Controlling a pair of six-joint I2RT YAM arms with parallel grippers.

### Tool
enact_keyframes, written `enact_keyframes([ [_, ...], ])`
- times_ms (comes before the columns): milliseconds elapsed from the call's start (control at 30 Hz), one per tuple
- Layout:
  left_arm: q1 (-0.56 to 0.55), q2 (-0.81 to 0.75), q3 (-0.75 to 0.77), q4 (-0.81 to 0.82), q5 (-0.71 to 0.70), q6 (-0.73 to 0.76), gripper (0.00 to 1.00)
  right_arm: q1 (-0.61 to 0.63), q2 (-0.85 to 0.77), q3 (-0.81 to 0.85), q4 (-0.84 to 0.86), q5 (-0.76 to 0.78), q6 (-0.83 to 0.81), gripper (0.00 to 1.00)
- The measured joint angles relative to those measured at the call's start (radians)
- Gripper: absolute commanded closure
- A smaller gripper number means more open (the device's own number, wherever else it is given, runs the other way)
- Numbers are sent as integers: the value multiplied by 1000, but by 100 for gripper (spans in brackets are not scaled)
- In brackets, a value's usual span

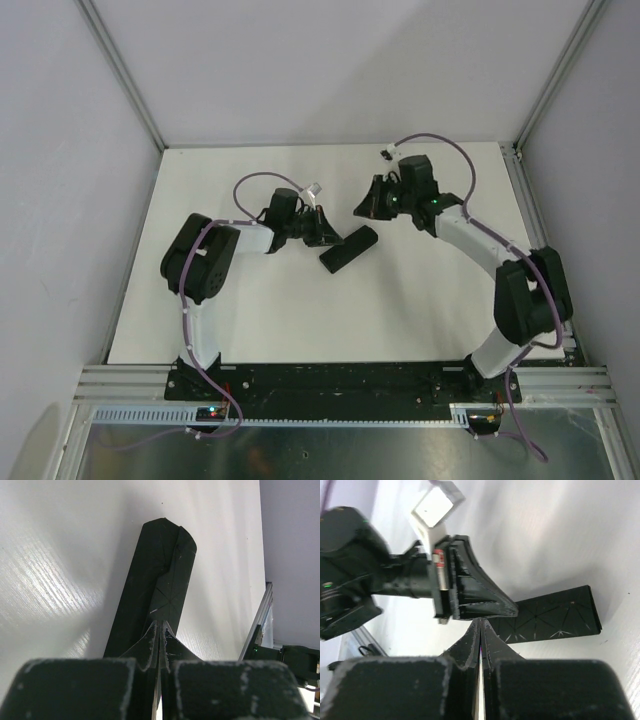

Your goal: Organize the sunglasses

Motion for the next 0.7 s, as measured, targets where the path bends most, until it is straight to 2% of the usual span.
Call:
enact_keyframes([
  [100,0,-1,0,-1,-3,0,100,13,89,15,0,35,-9,100],
  [200,-1,-2,0,-1,-4,0,100,20,293,18,-5,54,-11,100],
  [267,-1,-1,1,-4,-19,2,100,3,352,26,23,-42,32,100],
  [467,-2,-3,5,-10,-27,4,100,9,319,3,35,-8,27,100],
  [700,-2,-3,17,-34,-27,6,100,6,181,-45,-76,71,-12,100],
])
